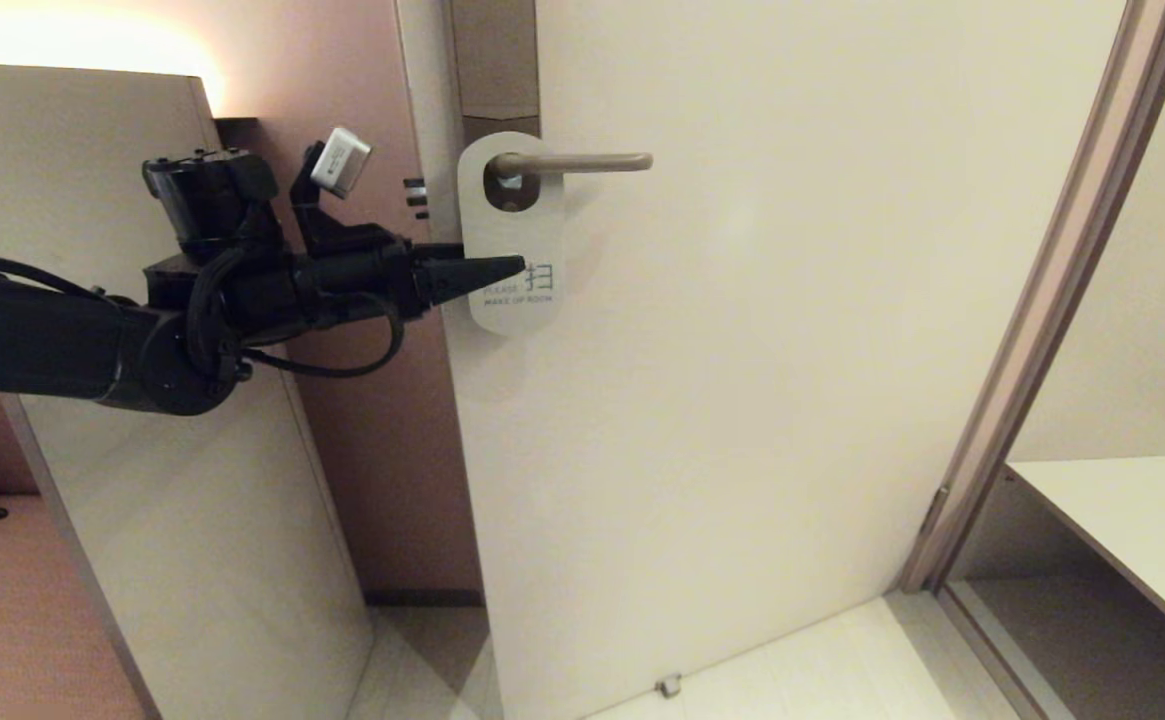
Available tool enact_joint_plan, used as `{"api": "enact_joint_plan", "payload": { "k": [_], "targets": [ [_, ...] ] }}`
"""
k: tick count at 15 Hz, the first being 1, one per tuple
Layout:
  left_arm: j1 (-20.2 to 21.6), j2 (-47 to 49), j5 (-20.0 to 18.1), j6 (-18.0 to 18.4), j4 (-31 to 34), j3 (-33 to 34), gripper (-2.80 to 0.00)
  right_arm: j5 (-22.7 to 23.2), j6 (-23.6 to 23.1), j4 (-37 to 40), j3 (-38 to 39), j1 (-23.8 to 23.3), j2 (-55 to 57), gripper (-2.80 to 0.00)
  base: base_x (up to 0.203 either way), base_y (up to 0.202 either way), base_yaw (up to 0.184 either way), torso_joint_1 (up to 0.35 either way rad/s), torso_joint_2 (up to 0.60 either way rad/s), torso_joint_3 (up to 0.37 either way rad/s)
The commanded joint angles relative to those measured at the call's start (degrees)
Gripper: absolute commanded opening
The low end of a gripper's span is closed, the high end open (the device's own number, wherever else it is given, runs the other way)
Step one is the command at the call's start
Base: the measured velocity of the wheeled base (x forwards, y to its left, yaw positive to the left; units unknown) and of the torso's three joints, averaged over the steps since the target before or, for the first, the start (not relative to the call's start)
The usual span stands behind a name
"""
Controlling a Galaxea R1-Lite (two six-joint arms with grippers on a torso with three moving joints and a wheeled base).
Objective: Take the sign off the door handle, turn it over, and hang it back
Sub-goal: Take down the sign
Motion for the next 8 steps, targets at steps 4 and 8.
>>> {"api": "enact_joint_plan", "payload": {
  "k": [4,8],
  "targets": [
    [-1.7,1.5,-0.1,0.0,-0.4,-0.9,0.0,0.0,0.0,0.0,0.0,0.0,0.0,-2.8,0.0,0.0,0.0,0.0,0.0,0.0],
    [-2.1,3.5,-0.1,0.0,-0.5,-3.5,0.0,0.0,0.0,0.0,0.0,0.0,0.0,-2.8,0.0,0.0,0.0,0.0,0.0,0.0]
  ]
}}
